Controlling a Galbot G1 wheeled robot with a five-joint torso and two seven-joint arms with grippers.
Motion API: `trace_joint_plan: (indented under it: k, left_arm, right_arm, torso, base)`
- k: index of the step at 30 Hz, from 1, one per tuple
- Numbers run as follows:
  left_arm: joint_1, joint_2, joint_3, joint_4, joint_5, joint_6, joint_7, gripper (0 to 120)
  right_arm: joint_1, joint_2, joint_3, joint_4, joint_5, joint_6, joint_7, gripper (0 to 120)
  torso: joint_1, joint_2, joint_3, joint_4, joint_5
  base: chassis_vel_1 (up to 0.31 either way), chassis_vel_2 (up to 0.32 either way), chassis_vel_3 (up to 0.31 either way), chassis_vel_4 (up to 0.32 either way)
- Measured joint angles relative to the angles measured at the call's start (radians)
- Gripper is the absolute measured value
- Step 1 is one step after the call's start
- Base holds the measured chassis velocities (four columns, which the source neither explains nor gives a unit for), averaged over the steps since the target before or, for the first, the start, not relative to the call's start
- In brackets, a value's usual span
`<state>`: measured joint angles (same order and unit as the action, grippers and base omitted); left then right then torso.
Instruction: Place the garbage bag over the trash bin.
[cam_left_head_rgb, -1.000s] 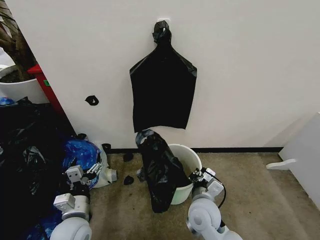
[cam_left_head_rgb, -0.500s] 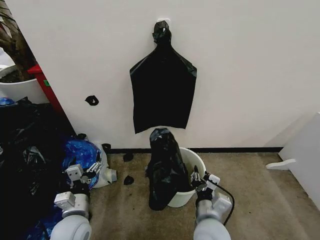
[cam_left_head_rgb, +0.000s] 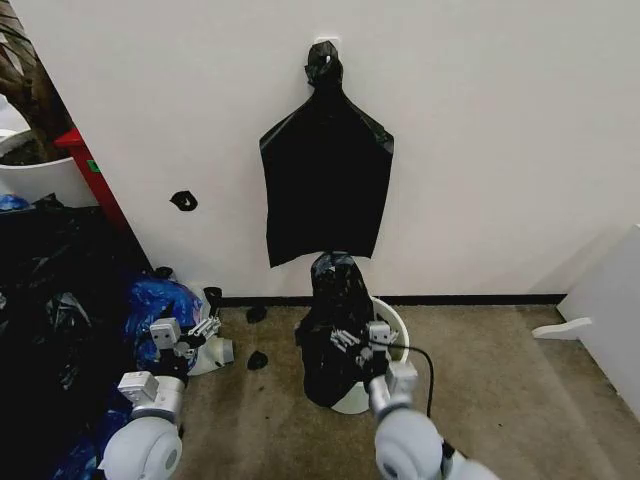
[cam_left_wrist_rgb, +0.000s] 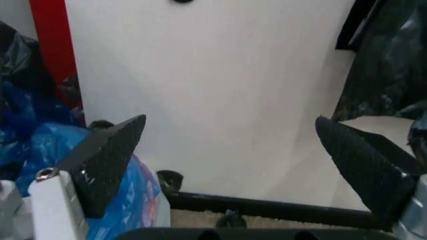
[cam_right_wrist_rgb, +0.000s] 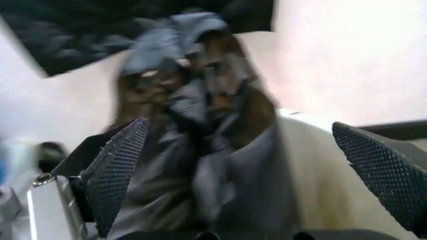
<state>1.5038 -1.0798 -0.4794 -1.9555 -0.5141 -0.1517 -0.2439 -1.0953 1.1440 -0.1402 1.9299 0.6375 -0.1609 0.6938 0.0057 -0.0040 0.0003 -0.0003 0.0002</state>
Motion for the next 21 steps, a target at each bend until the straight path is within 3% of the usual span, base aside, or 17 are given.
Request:
trace_joint_plan:
  k: [4,7,9,11,14,19,21]
  left_arm:
    - [-0.007,-0.007,0.005,0.010,0.009,0.000,-0.004,100]
    - [-0.017,-0.006,0.007,0.012,0.011,0.000,-0.007,100]
    - [-0.018,-0.005,0.007,0.012,0.011,0.000,-0.007,100]
    - [-0.023,0.000,0.007,0.012,0.011,0.002,-0.008,100]
    - [-0.023,0.001,0.007,0.011,0.012,0.002,-0.009,100]
    - [-0.013,-0.001,0.006,0.005,0.021,0.003,-0.019,100]
    - [-0.013,0.000,0.006,0.005,0.021,0.003,-0.020,100]
  right_arm:
    - [0.020,0.001,0.002,-0.005,0.064,-0.056,0.054,93]
    - [0.019,-0.006,-0.002,0.019,0.122,-0.086,0.067,81]
    - [0.018,-0.006,-0.003,0.020,0.125,-0.089,0.067,79]
    - [0.018,-0.011,-0.009,0.022,0.128,-0.110,0.072,66]
    - [0.020,-0.012,-0.011,0.014,0.127,-0.124,0.082,58]
    - [0.024,-0.006,-0.008,-0.014,0.102,-0.111,0.084,35]
    - [0.024,-0.006,-0.008,-0.014,0.101,-0.109,0.083,33]
  torso:
    - [0.000,0.000,0.000,-0.0001,-0.0001]
    - [0.000,0.000,0.000,-0.0002,0.0000]
    - [0.000,0.000,0.000,-0.0002,0.0000]
    - [0.000,0.000,0.000,-0.0002,0.0001]
    - [0.000,0.000,0.000,-0.0001,0.0000]
    - [0.000,0.000,0.000,-0.0001,0.0000]
    - [0.000,0.000,0.000,-0.0001,0.0000]
  base:
    - [0.000,0.000,0.000,0.000]
    - [0.000,0.000,0.000,0.000]
    - [0.000,0.000,0.000,0.000]
    - [0.000,0.000,0.000,0.000]
    - [0.000,0.000,0.000,0.000]
    - [0.000,0.000,0.000,0.000]
    - [0.000,0.000,0.000,0.000]
